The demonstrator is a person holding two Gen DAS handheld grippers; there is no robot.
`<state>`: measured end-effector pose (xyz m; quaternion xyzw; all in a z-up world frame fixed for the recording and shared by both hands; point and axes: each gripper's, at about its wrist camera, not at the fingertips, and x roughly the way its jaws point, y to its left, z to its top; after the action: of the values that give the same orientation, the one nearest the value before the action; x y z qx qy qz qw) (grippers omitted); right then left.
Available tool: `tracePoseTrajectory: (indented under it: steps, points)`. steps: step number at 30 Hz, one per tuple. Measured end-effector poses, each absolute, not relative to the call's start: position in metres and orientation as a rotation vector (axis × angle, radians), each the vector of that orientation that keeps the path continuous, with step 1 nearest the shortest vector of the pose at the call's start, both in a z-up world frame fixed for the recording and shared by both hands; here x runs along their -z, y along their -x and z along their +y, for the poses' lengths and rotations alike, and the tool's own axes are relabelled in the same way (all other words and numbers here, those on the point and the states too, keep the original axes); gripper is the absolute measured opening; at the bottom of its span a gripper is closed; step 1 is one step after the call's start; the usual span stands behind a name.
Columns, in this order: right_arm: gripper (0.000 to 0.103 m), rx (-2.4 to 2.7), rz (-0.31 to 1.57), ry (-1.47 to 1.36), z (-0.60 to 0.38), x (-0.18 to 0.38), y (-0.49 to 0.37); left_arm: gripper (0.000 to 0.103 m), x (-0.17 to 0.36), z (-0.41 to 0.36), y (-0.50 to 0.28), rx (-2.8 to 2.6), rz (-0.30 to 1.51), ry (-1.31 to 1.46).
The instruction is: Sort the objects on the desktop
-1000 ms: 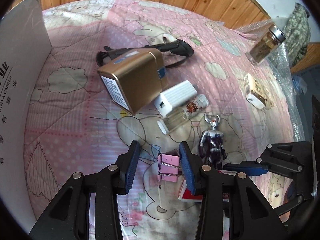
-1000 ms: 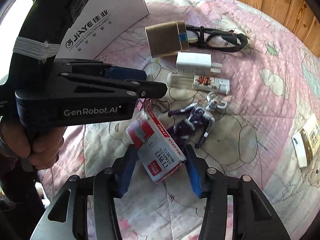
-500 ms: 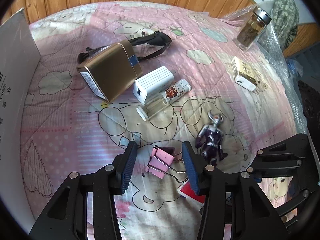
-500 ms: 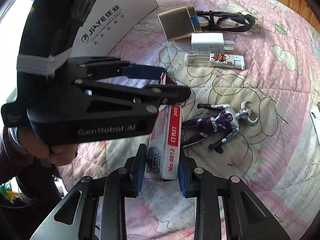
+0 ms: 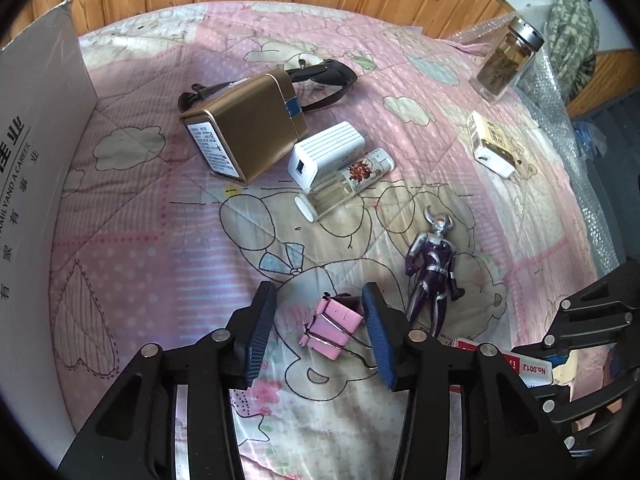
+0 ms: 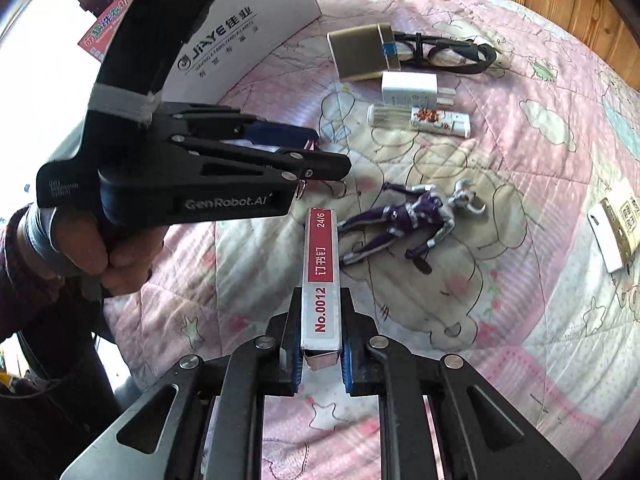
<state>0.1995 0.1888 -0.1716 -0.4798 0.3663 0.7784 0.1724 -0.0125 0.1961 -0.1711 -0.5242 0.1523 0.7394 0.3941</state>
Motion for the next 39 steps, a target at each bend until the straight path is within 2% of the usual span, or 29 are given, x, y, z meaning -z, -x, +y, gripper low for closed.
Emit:
tracePoseTrajectory:
  steps: [9,16,21,23,25,27,39]
  points:
    - [0.017,-2.188,1.076,1.352,0.185,0.187,-0.193,0.049,0.167,0.19,0.006,-1.867,0.348,1.315]
    - [0.016,-2.184,1.042,1.368,0.175,0.188,-0.196,0.053,0.172,0.194,-0.008,-1.842,0.42,1.277]
    - [0.016,-2.172,1.03,1.367,0.172,0.188,-0.197,0.053,0.171,0.196,0.002,-1.897,0.363,1.275]
    - [0.016,-2.167,1.028,1.363,0.172,0.188,-0.199,0.05,0.174,0.198,0.003,-1.906,0.367,1.252]
    - [0.016,-2.162,1.023,1.356,0.172,0.187,-0.2,0.032,0.176,0.203,-0.004,-1.949,0.466,1.199]
    - [0.015,-2.161,1.017,1.346,0.172,0.185,-0.202,0.021,0.175,0.202,-0.003,-1.955,0.479,1.188]
    - [0.015,-2.169,0.973,1.275,0.151,0.169,-0.196,0.021,0.145,0.181,0.0,-1.994,0.391,1.174]
